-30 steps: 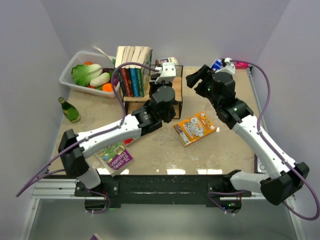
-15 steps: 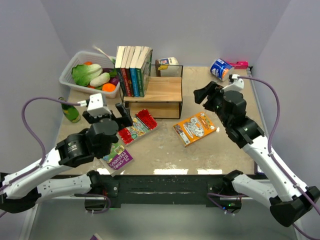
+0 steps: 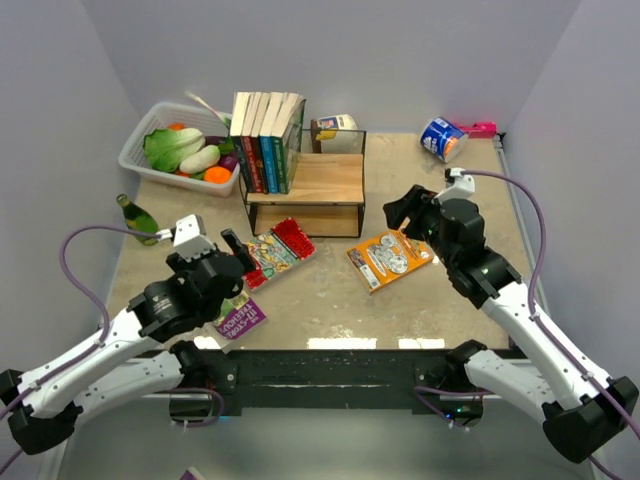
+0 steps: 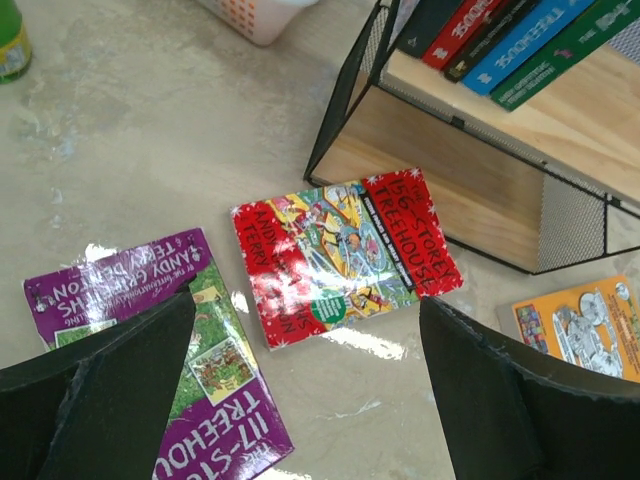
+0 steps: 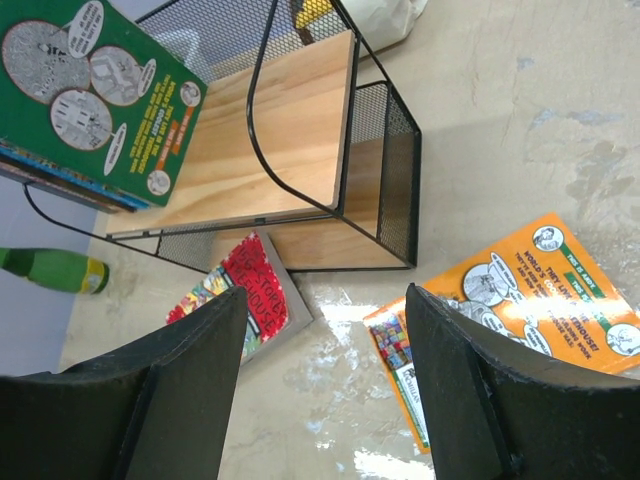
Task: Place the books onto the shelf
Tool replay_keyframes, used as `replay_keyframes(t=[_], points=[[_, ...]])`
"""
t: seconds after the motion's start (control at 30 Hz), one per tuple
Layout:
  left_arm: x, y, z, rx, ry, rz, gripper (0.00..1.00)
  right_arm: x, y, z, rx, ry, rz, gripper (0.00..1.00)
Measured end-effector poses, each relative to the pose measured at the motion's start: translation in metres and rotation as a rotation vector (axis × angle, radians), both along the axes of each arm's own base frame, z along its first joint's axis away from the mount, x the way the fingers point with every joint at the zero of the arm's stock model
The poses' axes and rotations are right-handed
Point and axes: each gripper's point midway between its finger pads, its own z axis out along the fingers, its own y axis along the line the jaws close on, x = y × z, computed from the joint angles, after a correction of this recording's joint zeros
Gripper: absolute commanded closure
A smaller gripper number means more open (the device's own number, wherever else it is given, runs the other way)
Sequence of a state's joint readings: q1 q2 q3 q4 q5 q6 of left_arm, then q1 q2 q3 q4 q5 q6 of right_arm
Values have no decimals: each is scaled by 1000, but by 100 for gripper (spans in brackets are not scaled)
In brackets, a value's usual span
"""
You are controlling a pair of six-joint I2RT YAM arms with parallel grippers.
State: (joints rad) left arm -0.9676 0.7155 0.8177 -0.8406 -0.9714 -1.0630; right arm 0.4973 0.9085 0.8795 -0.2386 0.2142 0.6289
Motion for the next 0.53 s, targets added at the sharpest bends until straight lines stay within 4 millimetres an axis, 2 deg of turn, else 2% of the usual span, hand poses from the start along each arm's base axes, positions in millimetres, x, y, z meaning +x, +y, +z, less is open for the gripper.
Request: replay_keyframes(t=[0.13, 0.2, 0.27, 0.43, 0.53], points=[[11, -3, -25, -13, 78, -2, 0, -1, -1, -6, -18, 9, 4, 31], [12, -9, -38, -27, 115, -31, 0, -1, -1, -10, -24, 15, 5, 30], [11, -16, -43, -50, 132, -67, 0, -2, -2, -14, -33, 23, 5, 30], [12, -32, -27, -153, 106, -121, 0, -7, -5, -20, -54, 46, 3, 29], [18, -40, -4, -191, 84, -126, 0, -8, -7, -21, -59, 51, 1, 29]])
